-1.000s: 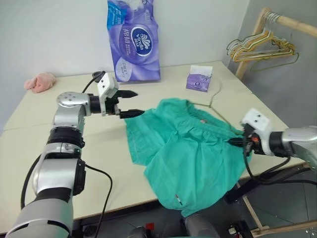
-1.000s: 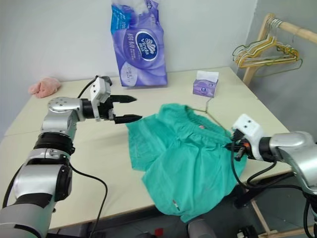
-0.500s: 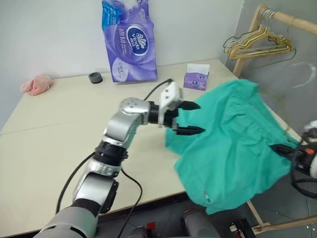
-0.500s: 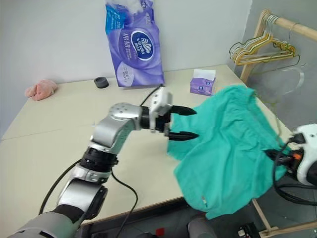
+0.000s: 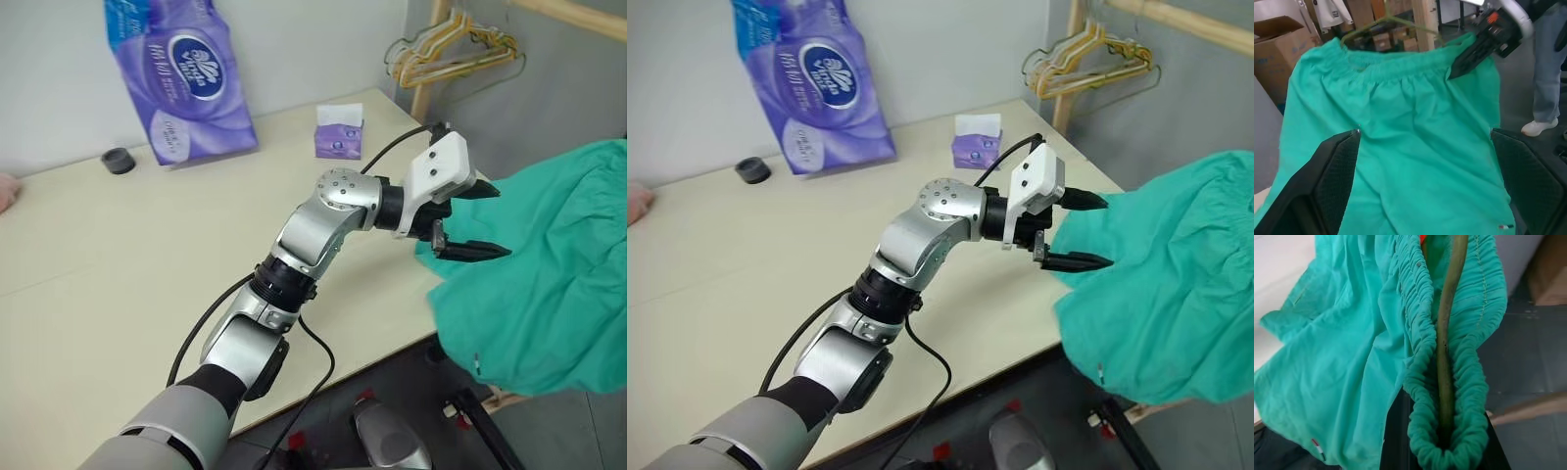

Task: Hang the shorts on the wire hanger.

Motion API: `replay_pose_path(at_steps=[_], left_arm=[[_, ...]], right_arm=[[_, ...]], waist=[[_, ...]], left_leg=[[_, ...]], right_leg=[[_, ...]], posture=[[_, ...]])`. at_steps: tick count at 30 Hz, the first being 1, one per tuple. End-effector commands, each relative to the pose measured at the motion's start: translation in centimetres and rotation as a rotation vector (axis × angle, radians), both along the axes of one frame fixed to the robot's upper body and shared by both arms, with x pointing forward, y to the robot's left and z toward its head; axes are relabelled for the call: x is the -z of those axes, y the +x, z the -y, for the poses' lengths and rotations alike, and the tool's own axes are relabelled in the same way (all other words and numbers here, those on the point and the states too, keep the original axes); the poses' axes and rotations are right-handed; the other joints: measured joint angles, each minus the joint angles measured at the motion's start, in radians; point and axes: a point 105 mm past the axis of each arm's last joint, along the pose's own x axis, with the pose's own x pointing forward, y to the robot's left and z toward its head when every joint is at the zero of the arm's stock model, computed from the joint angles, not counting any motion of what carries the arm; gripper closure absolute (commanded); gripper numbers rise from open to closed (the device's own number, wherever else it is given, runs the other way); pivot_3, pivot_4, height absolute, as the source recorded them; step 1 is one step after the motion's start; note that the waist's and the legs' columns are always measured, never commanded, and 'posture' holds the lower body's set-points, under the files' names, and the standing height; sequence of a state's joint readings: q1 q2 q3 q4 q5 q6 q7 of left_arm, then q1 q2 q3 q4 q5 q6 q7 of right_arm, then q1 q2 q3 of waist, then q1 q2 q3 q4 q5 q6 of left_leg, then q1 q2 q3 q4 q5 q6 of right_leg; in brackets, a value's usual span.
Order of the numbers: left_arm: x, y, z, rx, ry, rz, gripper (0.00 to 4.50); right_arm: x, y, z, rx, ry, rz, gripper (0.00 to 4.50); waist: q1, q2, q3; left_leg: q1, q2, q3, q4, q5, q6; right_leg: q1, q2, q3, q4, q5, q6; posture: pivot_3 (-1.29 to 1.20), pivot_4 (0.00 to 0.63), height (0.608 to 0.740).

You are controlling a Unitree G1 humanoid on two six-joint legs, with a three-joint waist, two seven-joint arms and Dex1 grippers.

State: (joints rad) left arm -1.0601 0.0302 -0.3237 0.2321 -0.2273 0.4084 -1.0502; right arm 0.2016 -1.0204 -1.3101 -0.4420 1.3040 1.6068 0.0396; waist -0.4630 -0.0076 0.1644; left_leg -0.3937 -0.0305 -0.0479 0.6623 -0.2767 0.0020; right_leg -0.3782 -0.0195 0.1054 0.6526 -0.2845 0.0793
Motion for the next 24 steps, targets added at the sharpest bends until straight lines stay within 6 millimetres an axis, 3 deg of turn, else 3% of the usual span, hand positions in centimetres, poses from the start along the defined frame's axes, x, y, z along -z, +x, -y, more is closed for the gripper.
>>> replay_pose_path(at_steps=[1,9,14,24], left_arm=[[-1.6,-0.3,0.9,-0.003,-0.014,0.073,0.02],[-3.6,-1.0,3.1,0.01,-0.054,0.164,0.02],[-4.0,-1.4,3.4,0.017,-0.07,0.165,0.02],[-4.0,-1.5,3.5,0.001,-0.079,0.153,0.02]], right_arm=[[-2.4,0.2,0.8,0.047,-0.021,0.045,4.5],[-4.9,2.5,3.7,0.19,0.004,0.029,4.5],[-5.8,3.4,5.1,0.253,0.016,0.012,4.5],[-4.4,4.5,8.3,0.338,0.087,-0.07,4.5]], waist=[[-0.015,0.0,0.008],[-0.024,-0.007,0.052],[-0.017,-0.006,0.072],[-0.001,-0.005,0.086]], left_leg=[[0.0,0.0,0.0,0.0,0.0,0.0],[0.002,-0.002,0.011,0.0,-0.001,0.002],[0.002,-0.002,0.021,0.0,-0.002,0.004],[0.002,-0.002,0.023,0.0,-0.003,0.004]], right_leg=[[0.001,0.0,0.0,-0.002,0.0,0.0],[0.003,-0.001,0.014,-0.009,0.003,0.005],[0.0,-0.001,0.022,-0.009,0.004,0.009],[-0.002,-0.002,0.027,-0.009,0.005,0.015]], posture=[[-0.59,0.23,0.74],[-0.56,0.271,0.74],[-0.54,0.284,0.74],[-0.51,0.3,0.74]])
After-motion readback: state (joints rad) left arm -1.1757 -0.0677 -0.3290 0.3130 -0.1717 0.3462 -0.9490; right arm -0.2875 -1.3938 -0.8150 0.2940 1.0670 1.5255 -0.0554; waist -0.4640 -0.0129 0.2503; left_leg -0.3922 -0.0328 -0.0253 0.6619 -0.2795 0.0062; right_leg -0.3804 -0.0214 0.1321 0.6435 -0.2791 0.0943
